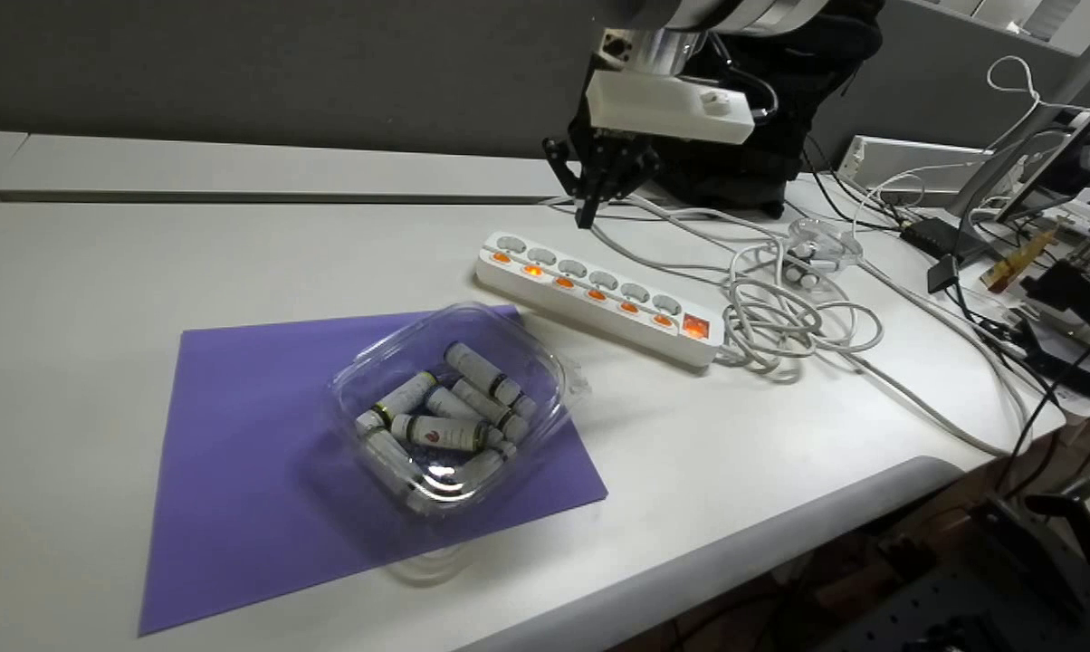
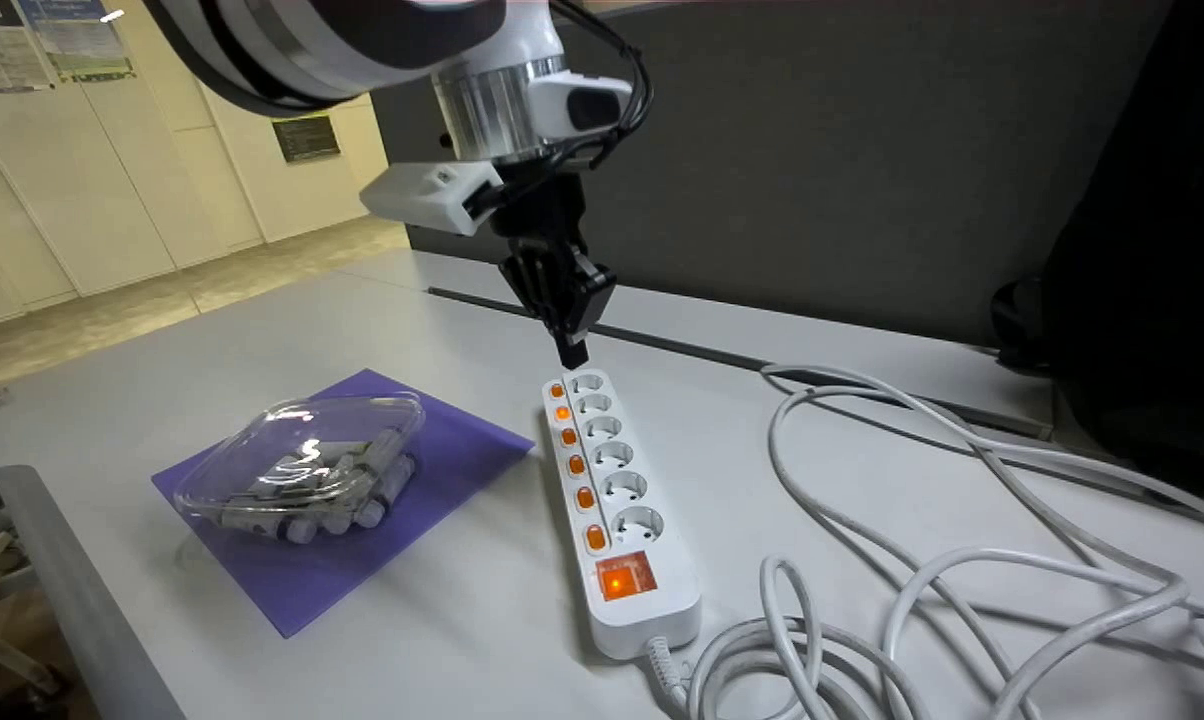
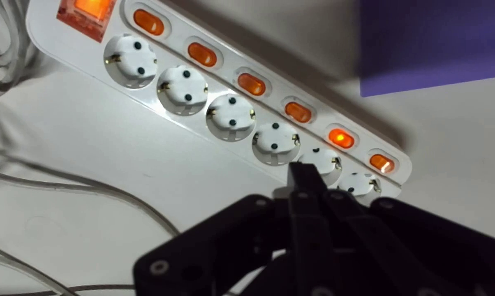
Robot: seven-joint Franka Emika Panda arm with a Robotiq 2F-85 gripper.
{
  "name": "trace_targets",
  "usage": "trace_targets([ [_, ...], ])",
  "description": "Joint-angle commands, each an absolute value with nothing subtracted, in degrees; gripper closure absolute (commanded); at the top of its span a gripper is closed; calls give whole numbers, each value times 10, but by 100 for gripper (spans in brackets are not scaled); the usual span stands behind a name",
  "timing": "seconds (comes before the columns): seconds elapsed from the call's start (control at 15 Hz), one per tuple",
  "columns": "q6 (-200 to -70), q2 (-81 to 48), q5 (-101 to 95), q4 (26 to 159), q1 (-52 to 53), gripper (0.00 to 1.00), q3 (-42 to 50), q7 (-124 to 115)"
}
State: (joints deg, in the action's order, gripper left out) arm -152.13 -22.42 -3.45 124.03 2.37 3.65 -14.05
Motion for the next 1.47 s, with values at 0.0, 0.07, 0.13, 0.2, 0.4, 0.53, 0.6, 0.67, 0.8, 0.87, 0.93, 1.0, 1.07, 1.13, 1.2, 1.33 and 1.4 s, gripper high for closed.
trace_targets([
  [0.0, -1496, -269, -45, 1191, 49, 100, 49, -166],
  [0.07, -1493, -279, -44, 1184, 54, 100, 49, -165],
  [0.13, -1490, -287, -44, 1178, 59, 100, 50, -166],
  [0.2, -1487, -294, -44, 1172, 62, 100, 50, -166],
  [0.4, -1479, -314, -40, 1157, 69, 100, 51, -164],
  [0.53, -1473, -324, -37, 1149, 71, 100, 50, -163],
  [0.6, -1470, -328, -37, 1146, 72, 100, 50, -163],
  [0.67, -1467, -332, -36, 1142, 72, 100, 50, -163],
  [0.8, -1463, -341, -34, 1136, 71, 100, 49, -161],
  [0.87, -1460, -346, -33, 1133, 71, 100, 48, -160],
  [0.93, -1456, -352, -33, 1128, 70, 100, 48, -159],
  [1.0, -1452, -358, -32, 1124, 69, 100, 47, -157],
  [1.07, -1448, -364, -32, 1118, 68, 100, 47, -156],
  [1.13, -1444, -370, -32, 1113, 67, 100, 45, -153],
  [1.2, -1442, -375, -32, 1108, 66, 100, 45, -151],
  [1.33, -1430, -385, -29, 1097, 61, 100, 41, -143],
  [1.4, -1423, -388, -25, 1092, 57, 100, 37, -139],
])
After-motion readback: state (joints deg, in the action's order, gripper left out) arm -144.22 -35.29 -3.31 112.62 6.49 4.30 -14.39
